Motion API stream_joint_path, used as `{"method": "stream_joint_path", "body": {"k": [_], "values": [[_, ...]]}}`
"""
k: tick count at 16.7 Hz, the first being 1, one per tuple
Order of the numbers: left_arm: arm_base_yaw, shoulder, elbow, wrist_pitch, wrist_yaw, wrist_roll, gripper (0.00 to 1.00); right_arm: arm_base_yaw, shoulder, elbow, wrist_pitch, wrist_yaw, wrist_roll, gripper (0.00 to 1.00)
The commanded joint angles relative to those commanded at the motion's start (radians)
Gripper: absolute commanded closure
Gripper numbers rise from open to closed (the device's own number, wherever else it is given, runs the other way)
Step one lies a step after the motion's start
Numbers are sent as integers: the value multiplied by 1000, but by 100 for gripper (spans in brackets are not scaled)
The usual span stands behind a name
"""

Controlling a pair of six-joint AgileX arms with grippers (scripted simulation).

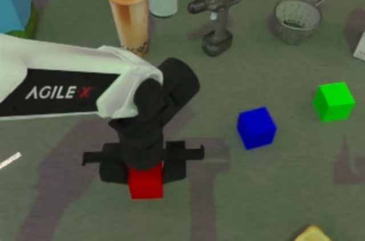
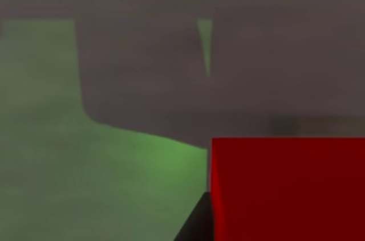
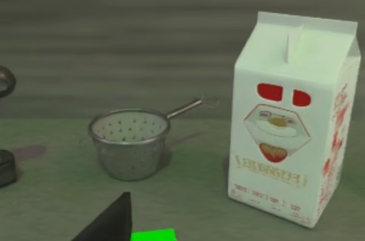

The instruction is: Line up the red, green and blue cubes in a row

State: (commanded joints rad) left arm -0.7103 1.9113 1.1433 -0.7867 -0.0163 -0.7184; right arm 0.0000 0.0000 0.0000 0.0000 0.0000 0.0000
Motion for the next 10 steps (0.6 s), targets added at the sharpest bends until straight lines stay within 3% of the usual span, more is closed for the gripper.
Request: {"method": "stream_joint_path", "body": {"k": [10], "values": [[0, 0, 0, 0, 0, 0, 17, 0, 0, 0, 0, 0, 0, 0]]}}
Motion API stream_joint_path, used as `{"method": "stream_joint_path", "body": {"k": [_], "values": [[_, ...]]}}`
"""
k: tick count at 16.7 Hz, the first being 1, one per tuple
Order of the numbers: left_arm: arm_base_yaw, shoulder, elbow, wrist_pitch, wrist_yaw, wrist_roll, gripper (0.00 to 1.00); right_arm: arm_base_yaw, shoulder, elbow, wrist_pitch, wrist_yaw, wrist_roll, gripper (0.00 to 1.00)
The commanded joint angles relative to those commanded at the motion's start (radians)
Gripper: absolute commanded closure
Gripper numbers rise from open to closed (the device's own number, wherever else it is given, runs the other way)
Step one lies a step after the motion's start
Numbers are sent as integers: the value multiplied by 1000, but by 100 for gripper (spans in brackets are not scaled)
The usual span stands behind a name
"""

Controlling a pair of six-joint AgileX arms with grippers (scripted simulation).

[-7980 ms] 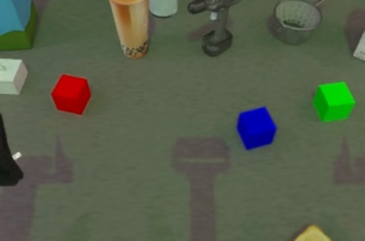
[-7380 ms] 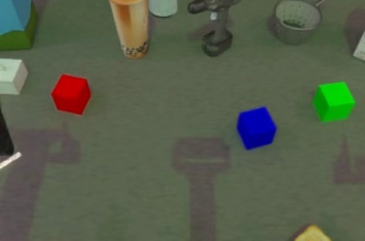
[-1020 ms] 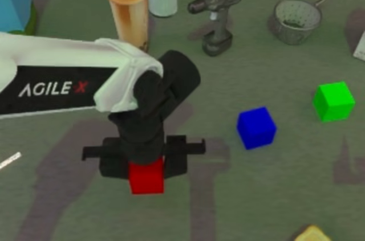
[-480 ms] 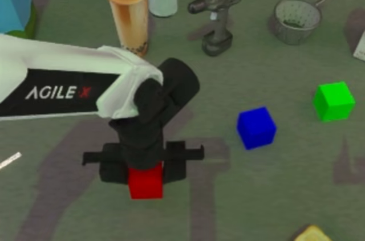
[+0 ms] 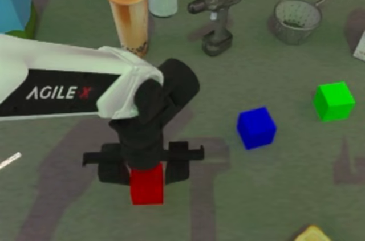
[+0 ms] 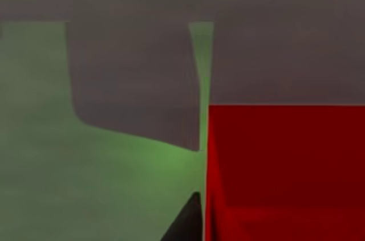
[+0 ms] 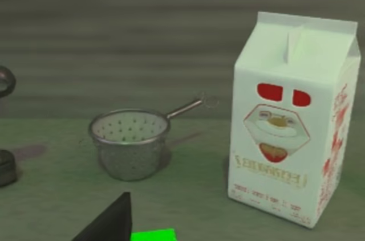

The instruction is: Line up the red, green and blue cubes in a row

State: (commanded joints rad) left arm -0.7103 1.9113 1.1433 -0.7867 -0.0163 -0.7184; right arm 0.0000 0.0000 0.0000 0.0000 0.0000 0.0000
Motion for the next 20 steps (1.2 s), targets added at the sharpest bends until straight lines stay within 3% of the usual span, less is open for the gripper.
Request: {"method": "stream_joint_path", "body": {"k": [2, 3, 13, 20], "values": [[0, 0, 0, 0, 0, 0, 2, 0, 0, 0, 0, 0, 0, 0], [0, 0, 0, 0, 0, 0, 0, 0, 0, 0, 0, 0, 0, 0], [0, -7, 14, -17, 0, 0, 0, 0, 0, 0, 0, 0, 0, 0], [14, -99, 151, -254, 0, -8, 0, 0, 0, 0, 0, 0, 0, 0]]}}
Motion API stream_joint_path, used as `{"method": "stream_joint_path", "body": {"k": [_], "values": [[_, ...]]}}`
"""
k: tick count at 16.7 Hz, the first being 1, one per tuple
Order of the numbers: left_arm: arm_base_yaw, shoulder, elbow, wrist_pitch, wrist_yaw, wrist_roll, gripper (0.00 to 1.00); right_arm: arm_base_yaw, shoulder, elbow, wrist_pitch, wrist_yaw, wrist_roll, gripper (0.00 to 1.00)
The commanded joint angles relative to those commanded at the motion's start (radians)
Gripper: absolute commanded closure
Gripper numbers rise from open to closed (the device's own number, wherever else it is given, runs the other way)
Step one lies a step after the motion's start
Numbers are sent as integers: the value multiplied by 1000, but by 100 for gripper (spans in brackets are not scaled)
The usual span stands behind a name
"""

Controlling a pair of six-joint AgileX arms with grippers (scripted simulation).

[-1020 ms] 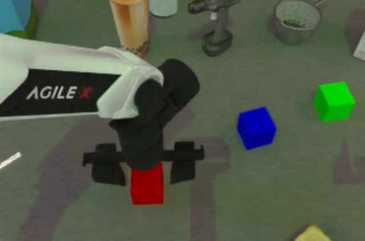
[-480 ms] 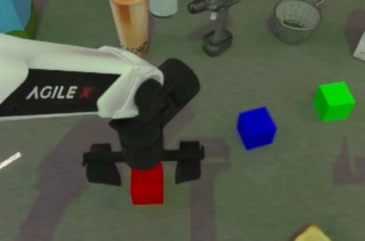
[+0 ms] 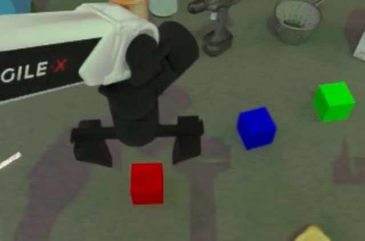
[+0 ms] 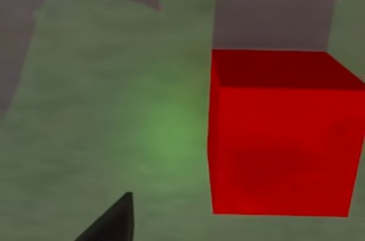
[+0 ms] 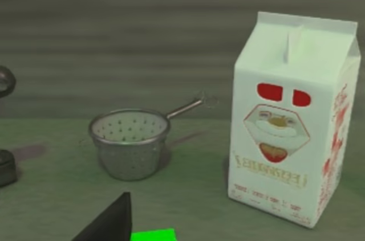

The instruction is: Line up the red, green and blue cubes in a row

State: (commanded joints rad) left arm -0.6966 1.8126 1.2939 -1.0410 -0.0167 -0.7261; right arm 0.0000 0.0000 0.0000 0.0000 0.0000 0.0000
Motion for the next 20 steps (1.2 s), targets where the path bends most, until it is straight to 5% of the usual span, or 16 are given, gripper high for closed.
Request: {"method": "stream_joint_path", "body": {"k": [9, 14, 20], "values": [[26, -60, -43, 29, -4, 7, 0, 8, 62, 61, -43, -3, 0, 0], [160, -336, -261, 186, -15, 43, 0, 30, 378, 357, -233, -3, -3, 0], [388, -878, -670, 457, -18, 188, 0, 66, 1044, 865, -574, 2, -13, 0]]}}
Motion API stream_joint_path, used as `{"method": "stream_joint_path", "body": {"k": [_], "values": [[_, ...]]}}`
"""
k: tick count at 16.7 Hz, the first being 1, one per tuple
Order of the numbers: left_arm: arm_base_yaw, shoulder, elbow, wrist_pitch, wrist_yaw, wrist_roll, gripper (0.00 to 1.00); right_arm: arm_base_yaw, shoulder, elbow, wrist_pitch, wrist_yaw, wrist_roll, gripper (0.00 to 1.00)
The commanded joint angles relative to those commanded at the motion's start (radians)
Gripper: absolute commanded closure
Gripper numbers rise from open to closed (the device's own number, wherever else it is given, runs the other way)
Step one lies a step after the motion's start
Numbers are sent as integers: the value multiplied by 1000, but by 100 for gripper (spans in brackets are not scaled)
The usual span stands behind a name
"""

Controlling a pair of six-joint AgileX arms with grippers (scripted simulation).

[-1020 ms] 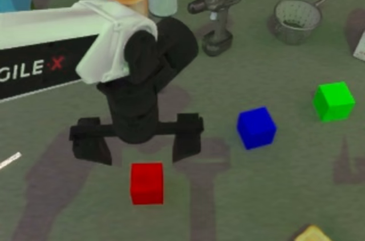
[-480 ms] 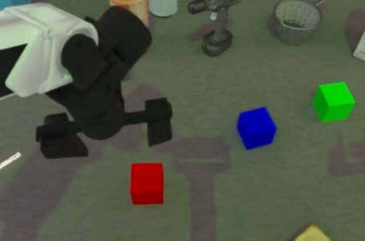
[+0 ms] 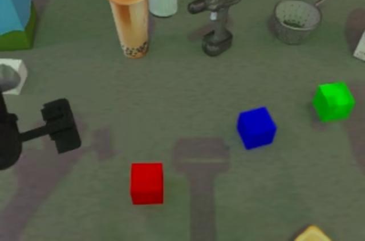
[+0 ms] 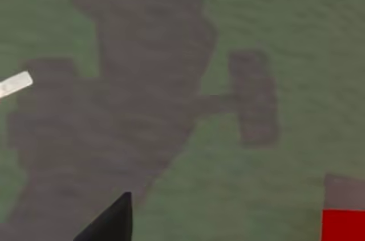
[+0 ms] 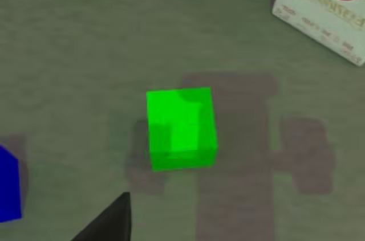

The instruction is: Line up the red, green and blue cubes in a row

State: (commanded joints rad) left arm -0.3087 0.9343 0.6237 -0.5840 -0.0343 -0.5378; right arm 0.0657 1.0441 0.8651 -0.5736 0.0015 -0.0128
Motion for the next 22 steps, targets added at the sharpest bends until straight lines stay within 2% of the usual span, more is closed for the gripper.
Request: {"method": "stream_joint_path", "body": {"k": [6, 11, 15, 22], "values": [[197, -523, -393, 283, 10, 242, 0, 38, 618, 476, -339, 4, -10, 0], [293, -804, -573, 481, 25, 435, 0, 60, 983, 788, -534, 4, -13, 0], [326, -924, -619, 575, 33, 530, 0, 70, 1123, 918, -609, 2, -14, 0], [329, -934, -624, 584, 34, 538, 0, 65, 1132, 923, -609, 1, -15, 0]]}}
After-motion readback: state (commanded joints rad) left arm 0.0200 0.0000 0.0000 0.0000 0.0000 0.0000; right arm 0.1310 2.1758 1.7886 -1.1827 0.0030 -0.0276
